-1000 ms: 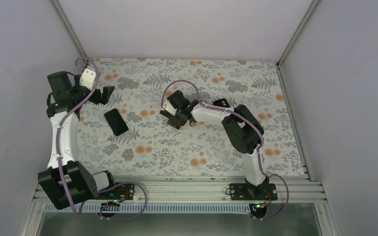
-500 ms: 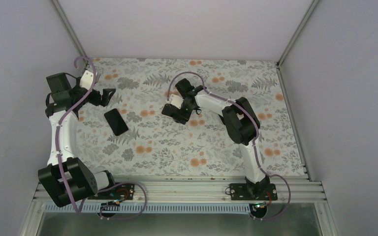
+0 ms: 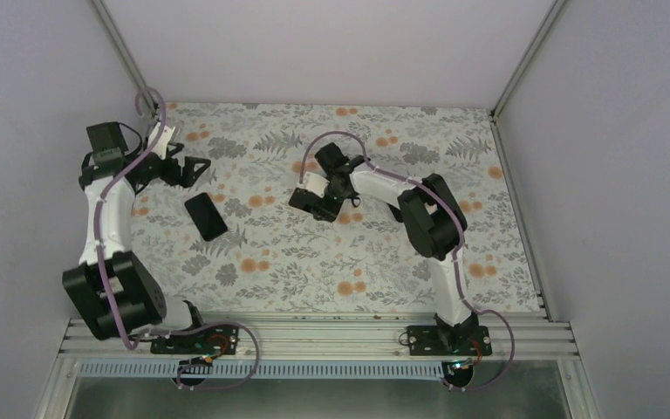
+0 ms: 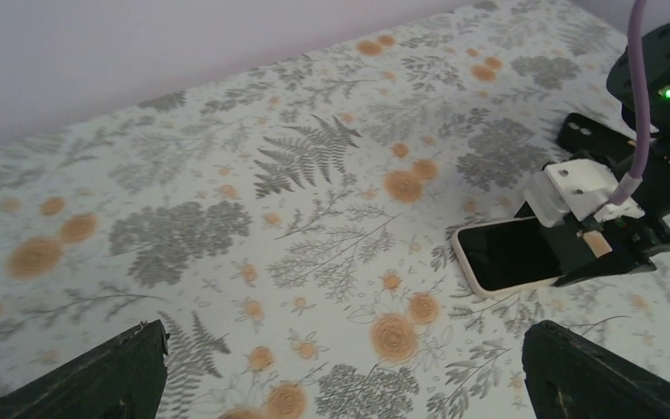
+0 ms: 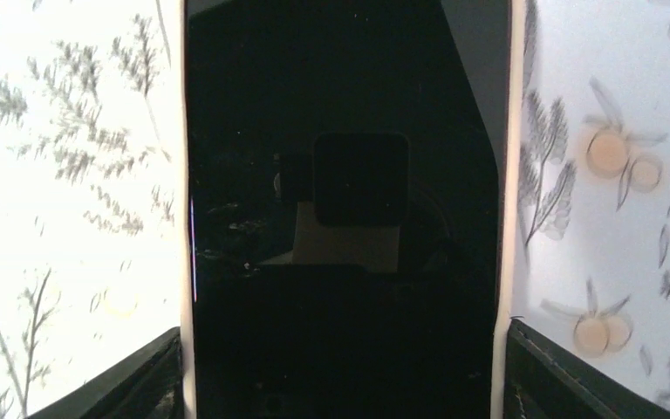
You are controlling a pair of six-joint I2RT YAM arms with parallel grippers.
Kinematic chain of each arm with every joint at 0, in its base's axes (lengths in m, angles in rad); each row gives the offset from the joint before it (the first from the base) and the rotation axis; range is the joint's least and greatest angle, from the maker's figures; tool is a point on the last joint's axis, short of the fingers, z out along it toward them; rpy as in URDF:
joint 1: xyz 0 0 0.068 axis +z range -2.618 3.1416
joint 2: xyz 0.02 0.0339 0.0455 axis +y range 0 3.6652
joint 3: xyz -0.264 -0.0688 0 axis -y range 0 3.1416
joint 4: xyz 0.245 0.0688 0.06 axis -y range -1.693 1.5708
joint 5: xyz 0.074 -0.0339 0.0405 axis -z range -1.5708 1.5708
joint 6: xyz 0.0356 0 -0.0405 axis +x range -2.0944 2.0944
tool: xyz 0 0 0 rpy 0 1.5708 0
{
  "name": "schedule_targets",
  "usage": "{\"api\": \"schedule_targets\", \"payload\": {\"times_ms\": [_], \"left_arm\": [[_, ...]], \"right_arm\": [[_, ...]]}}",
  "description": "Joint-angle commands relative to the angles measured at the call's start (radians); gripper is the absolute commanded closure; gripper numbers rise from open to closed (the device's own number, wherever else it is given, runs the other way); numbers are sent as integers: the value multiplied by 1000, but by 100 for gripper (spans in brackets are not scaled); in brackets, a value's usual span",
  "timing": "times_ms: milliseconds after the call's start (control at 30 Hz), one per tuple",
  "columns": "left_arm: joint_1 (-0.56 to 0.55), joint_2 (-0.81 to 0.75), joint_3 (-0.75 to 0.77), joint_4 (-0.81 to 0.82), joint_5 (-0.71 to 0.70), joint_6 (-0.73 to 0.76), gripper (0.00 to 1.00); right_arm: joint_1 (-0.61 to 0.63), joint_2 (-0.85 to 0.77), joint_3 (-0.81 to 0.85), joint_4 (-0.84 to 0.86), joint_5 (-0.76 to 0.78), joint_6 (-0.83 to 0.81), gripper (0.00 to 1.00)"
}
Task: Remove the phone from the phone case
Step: Pick up the phone at the center of the board.
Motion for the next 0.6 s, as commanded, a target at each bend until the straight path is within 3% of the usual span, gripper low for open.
{"api": "schedule_targets", "payload": {"times_ms": [0,233,400,567], "left_arm": [[-11,136,123,-189,135,52,0],[-187,328,272,-364,27,4,0],[-309,512,395,-488,67,-17,0],[-347,681,527,-605,127,-11,1]], "right_arm": [[6,-28,-156,-23,118,22,41],[75,-223,-147,39,149,59,45],[113,-283,-36,0,164,75,47],[145,-297,55,-8,185,75,47]]}}
